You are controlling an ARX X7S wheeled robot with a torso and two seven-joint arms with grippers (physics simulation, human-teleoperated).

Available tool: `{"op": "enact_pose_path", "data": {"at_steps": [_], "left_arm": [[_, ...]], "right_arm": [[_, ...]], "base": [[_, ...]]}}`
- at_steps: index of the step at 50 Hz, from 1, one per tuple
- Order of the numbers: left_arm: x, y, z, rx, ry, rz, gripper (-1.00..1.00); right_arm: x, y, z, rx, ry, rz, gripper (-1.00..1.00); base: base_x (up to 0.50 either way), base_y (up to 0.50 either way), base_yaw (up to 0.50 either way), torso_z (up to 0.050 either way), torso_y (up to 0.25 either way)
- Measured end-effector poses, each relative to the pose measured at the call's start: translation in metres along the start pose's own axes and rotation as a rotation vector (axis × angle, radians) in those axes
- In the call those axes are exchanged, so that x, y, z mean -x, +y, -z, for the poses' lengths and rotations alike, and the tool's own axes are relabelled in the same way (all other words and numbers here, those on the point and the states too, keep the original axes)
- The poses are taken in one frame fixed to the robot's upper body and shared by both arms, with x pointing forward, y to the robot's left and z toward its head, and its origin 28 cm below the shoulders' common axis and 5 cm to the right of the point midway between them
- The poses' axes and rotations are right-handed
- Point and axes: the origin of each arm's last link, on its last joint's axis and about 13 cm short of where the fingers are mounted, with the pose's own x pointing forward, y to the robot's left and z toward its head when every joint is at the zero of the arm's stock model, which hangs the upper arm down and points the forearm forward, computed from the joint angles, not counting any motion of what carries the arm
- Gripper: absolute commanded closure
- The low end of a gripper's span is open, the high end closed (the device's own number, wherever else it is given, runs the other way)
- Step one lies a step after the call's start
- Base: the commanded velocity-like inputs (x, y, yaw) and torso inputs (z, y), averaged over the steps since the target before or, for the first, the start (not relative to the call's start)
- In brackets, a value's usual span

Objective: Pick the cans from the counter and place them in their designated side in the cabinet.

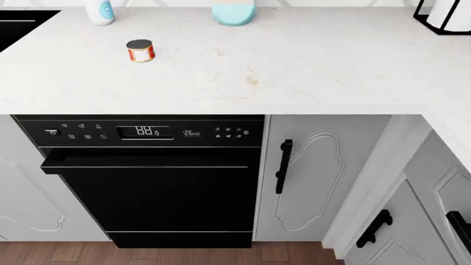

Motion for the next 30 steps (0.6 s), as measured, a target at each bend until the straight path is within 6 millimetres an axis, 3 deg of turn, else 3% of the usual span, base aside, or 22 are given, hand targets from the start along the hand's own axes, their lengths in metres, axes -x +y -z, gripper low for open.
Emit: {"op": "enact_pose_path", "data": {"at_steps": [18, 30], "left_arm": [[0.003, -0.006, -0.011, -0.018, -0.03, 0.049, -1.0], [0.005, -0.009, -0.017, -0.055, -0.048, 0.063, -1.0]], "right_arm": [[0.0, 0.0, 0.0, 0.0, 0.0, 0.0, 1.0], [0.0, 0.0, 0.0, 0.0, 0.002, 0.0, 1.0]], "base": [[0.0, 0.0, 0.0, 0.0, 0.001], [0.0, 0.0, 0.0, 0.05, 0.08]]}}
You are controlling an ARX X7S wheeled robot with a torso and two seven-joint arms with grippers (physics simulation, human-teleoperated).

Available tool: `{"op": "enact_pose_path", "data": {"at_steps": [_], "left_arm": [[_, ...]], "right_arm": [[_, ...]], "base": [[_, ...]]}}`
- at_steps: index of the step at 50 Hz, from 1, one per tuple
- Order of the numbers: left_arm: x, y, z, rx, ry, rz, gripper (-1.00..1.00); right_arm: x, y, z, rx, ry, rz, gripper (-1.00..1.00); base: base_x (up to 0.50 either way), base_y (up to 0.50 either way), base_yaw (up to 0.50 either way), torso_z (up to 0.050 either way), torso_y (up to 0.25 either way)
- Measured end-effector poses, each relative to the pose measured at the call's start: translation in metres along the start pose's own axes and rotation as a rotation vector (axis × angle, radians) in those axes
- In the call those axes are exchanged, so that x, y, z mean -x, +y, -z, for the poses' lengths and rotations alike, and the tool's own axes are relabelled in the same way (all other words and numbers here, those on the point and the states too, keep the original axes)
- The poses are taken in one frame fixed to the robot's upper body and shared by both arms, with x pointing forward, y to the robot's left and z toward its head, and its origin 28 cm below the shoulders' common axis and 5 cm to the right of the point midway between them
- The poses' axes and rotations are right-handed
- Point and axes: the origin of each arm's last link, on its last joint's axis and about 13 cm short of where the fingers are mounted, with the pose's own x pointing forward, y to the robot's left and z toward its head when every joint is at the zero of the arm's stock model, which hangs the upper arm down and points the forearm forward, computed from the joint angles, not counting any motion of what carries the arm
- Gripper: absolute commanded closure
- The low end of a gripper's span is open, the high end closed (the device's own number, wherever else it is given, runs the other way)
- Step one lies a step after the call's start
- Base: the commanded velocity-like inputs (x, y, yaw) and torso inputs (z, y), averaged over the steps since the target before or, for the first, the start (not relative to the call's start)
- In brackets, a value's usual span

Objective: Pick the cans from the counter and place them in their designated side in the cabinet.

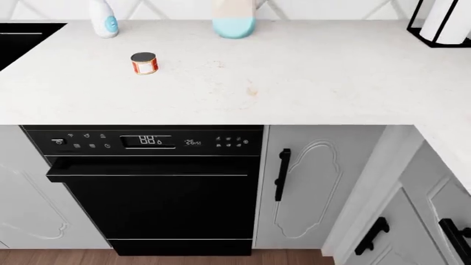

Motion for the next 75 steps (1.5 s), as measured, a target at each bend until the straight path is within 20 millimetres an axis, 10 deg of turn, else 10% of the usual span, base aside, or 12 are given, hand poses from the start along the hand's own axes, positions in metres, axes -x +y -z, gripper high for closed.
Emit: {"op": "enact_pose_path", "data": {"at_steps": [41, 75], "left_arm": [[0.006, -0.005, -0.012, -0.053, 0.001, 0.009, -1.0], [0.006, -0.009, -0.027, 0.025, 0.046, 0.031, -1.0]], "right_arm": [[0.0, 0.0, -0.001, 0.0, -0.003, -0.001, 1.0], [0.0, 0.0, -0.001, -0.001, -0.003, -0.001, 1.0]], "base": [[0.0, 0.0, 0.0, 0.05, 0.066], [0.16, 0.0, 0.0, 0.0, 0.0]]}}
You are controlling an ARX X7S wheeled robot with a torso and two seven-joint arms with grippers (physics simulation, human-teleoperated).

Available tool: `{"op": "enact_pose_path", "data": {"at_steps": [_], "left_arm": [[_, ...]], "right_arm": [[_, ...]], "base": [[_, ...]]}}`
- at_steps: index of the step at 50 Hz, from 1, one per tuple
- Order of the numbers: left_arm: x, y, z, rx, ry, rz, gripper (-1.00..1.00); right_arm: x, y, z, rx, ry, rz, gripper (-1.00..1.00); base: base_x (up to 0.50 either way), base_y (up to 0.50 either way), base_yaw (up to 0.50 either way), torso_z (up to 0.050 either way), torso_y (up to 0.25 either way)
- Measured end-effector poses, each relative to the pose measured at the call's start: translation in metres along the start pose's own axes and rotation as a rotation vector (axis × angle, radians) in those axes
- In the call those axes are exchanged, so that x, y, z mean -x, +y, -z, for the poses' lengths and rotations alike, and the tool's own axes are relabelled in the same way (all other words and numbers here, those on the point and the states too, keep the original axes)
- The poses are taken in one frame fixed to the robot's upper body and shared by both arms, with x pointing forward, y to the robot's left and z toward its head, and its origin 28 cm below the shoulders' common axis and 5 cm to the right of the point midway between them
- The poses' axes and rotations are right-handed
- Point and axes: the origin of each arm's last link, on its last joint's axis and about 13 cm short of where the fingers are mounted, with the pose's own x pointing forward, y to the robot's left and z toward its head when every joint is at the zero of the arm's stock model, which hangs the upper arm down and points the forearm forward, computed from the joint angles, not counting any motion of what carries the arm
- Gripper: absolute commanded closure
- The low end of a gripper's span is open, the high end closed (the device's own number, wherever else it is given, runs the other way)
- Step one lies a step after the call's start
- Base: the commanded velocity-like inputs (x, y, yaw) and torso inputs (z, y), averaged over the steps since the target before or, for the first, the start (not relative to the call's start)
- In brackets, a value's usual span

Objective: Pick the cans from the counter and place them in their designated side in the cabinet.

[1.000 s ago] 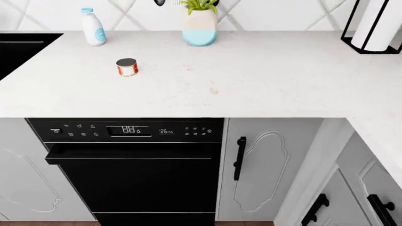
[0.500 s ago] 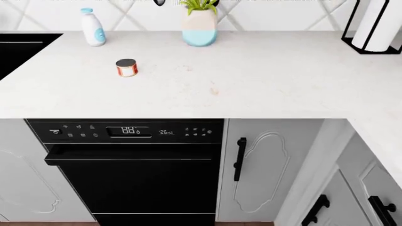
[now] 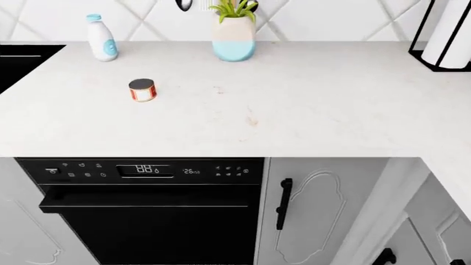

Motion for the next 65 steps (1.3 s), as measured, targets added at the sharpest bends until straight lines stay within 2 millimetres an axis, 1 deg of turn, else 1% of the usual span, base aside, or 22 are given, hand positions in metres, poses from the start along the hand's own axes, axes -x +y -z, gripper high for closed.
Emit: {"op": "enact_pose_path", "data": {"at_steps": [9, 18, 65], "left_arm": [[0.0, -0.004, -0.011, 0.019, 0.013, 0.029, -1.0], [0.002, -0.006, -0.016, 0.024, 0.016, 0.039, -1.0], [0.002, -0.007, -0.014, 0.036, 0.023, 0.053, -1.0]], "right_arm": [[0.0, 0.0, 0.0, 0.0, 0.0, 0.0, 1.0], [0.0, 0.0, 0.0, 0.0, 0.0, 0.0, 1.0], [0.0, 0.0, 0.0, 0.0, 0.0, 0.0, 1.0]], "base": [[0.19, 0.0, 0.0, 0.0, 0.002], [0.2, 0.0, 0.0, 0.0, 0.001], [0.2, -0.07, 0.0, 0.0, 0.001]]}}
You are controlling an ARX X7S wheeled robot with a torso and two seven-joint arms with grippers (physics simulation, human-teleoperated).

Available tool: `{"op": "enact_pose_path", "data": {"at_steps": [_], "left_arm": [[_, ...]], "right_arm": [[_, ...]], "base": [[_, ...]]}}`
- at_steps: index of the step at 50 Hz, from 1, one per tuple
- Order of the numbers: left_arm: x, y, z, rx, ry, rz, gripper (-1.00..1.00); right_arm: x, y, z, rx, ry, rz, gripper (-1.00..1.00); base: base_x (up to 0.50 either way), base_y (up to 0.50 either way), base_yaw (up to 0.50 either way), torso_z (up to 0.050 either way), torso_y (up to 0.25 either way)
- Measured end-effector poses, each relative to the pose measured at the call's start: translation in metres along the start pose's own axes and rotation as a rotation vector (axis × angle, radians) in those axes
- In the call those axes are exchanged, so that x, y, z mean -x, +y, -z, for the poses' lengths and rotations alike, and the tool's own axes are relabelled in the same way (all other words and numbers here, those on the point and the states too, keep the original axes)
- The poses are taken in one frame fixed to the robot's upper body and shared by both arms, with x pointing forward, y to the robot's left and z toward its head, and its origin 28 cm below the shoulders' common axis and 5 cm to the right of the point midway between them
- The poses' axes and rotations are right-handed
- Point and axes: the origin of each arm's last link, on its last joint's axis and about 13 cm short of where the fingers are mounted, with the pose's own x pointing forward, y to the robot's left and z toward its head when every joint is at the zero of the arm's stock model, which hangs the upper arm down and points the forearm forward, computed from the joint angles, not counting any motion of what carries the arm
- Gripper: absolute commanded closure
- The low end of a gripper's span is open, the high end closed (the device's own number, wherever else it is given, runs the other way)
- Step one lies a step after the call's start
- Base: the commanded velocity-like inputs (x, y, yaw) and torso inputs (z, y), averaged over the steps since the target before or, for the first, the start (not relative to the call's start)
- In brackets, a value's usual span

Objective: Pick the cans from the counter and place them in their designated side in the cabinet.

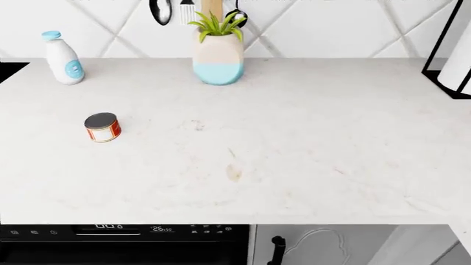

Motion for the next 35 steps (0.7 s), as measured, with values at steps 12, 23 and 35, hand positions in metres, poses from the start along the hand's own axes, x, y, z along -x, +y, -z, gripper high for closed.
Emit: {"op": "enact_pose_path", "data": {"at_steps": [12, 23, 35], "left_arm": [[0.0, -0.0002, 0.0, -0.001, -0.001, 0.002, -1.0], [-0.0008, 0.0001, 0.0011, 0.001, -0.002, 0.005, -1.0], [-0.0015, -0.0001, 0.0012, 0.001, -0.002, 0.006, -1.0]], "right_arm": [[0.0, 0.0, 0.0, 0.0, 0.0, 0.0, 1.0], [0.0, 0.0, 0.0, 0.0, 0.0, 0.0, 1.0], [0.0, 0.0, 0.0, 0.0, 0.0, 0.0, 1.0]], "base": [[0.19, -0.08, 0.0, 0.0, 0.002], [0.19, -0.08, 0.0, 0.0, 0.001], [0.19, -0.08, 0.0, 0.0, 0.002]]}}
